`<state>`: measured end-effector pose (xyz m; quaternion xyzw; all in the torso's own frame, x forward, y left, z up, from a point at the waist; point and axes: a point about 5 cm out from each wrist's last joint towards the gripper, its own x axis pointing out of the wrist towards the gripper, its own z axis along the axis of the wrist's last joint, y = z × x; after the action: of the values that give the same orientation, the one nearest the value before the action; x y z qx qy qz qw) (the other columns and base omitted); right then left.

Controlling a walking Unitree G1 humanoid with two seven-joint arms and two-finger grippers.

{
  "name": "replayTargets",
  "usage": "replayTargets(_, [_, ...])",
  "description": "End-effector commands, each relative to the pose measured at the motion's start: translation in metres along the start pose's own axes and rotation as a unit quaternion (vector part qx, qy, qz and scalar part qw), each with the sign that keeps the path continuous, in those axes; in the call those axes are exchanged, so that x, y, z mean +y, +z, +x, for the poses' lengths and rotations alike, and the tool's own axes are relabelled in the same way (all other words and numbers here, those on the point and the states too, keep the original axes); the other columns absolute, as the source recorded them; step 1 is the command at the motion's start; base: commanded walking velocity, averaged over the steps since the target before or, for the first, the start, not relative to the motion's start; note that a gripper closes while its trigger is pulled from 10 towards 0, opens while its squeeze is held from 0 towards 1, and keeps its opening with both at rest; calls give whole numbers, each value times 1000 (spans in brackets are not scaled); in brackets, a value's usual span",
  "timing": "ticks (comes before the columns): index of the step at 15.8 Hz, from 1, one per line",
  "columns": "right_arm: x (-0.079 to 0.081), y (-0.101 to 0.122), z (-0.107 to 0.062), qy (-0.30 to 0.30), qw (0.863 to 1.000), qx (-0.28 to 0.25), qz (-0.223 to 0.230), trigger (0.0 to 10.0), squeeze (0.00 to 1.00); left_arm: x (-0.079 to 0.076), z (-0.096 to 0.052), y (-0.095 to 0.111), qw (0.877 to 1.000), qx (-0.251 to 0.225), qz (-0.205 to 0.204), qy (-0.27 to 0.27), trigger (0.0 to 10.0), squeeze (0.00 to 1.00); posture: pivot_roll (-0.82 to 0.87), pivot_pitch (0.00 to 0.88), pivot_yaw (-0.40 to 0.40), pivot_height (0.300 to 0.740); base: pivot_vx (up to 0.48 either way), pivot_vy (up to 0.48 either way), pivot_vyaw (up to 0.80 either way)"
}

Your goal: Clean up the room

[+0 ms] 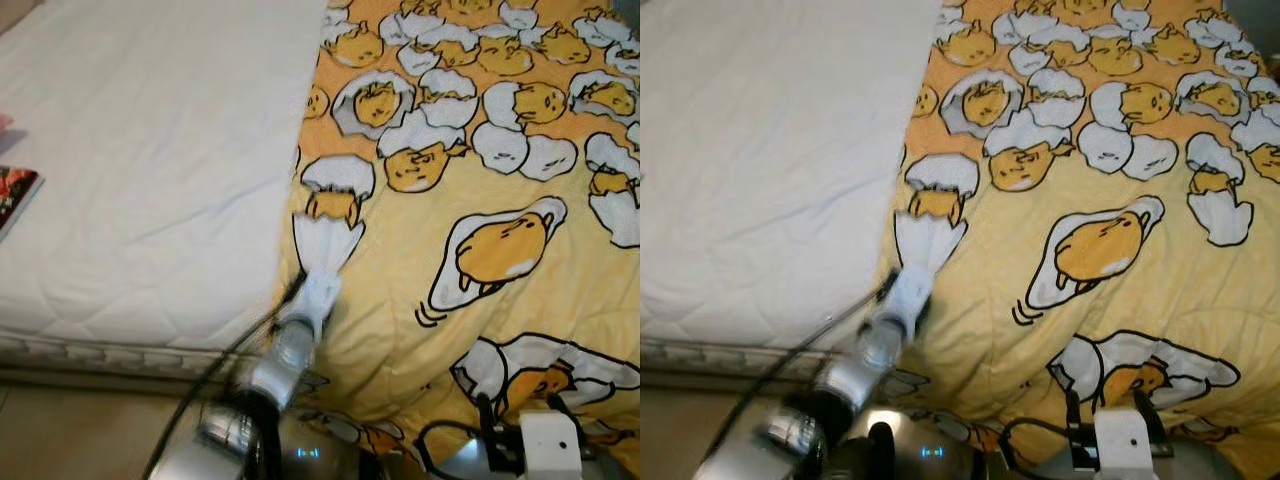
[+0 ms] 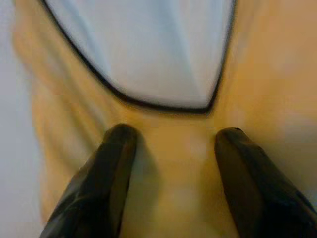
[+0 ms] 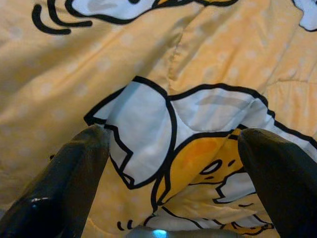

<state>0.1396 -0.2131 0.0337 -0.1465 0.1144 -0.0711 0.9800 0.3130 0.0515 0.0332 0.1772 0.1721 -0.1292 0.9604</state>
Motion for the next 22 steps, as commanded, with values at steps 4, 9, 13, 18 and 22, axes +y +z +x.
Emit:
replayTargets(4, [-2,-5,1,2,1000,21,7,10000,0,-33,-42,-89,985,129,20,-113,10000,0,38,263,-10,740,0,0,0])
replayTargets(9, [-3,48,46,-6,992,-77,104,10000,0,77,-54,-7,985,-164,-16,52,10000,0,93,156,3,740,0,0,0])
replayTargets(13, [8,82,82,5,978,-108,177,10000,1000,73,-54,19,978,-168,-114,56,10000,1000,100,61,-4,740,0,0,0])
replayTargets(18, [15,72,89,9,980,-92,176,10000,1000,77,-56,34,972,-199,-125,26,10000,1000,98,0,14,740,0,0,0])
replayTargets(22, [31,64,92,51,982,-82,164,10000,0,77,-50,26,978,-171,-121,11,10000,1000,104,0,24,740,0,0,0])
